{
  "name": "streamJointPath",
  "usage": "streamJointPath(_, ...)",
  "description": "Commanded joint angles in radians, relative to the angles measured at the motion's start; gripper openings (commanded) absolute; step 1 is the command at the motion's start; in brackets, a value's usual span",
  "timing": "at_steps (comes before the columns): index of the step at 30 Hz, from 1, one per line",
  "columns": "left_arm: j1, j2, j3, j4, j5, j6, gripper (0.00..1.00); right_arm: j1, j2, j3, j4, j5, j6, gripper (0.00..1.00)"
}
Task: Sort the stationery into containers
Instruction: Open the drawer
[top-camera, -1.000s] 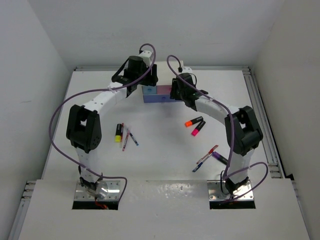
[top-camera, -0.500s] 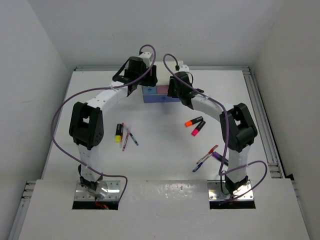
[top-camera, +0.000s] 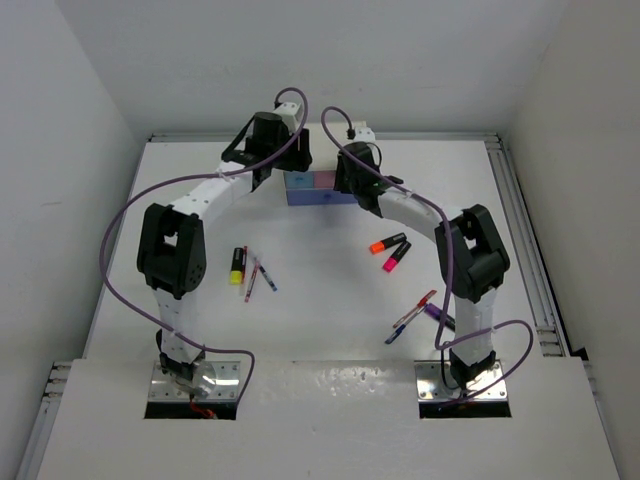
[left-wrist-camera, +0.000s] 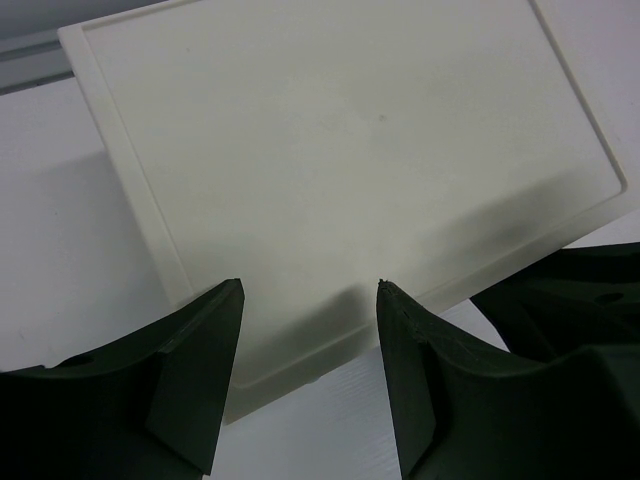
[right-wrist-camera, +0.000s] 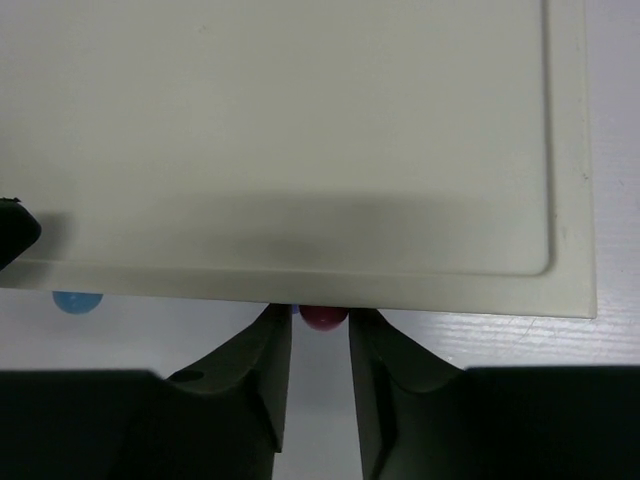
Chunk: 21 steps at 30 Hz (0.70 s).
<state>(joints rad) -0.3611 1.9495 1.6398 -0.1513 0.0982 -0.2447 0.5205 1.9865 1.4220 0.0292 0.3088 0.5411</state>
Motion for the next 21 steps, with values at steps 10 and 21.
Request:
streamJointPath(10, 0.019, -0.006, 0.028, 0.018, 0.017, -0.004, 0.62, 0.032, -0.052, -0.029, 0.041, 0.023, -0.039, 0.08)
streamJointPath(21, 0.013, -0.041, 0.022, 0.004, 0.006, -0.007, 0.62, 0.078, -0.187, -0.156, -0.026, 0.036, -0.027, 0.0)
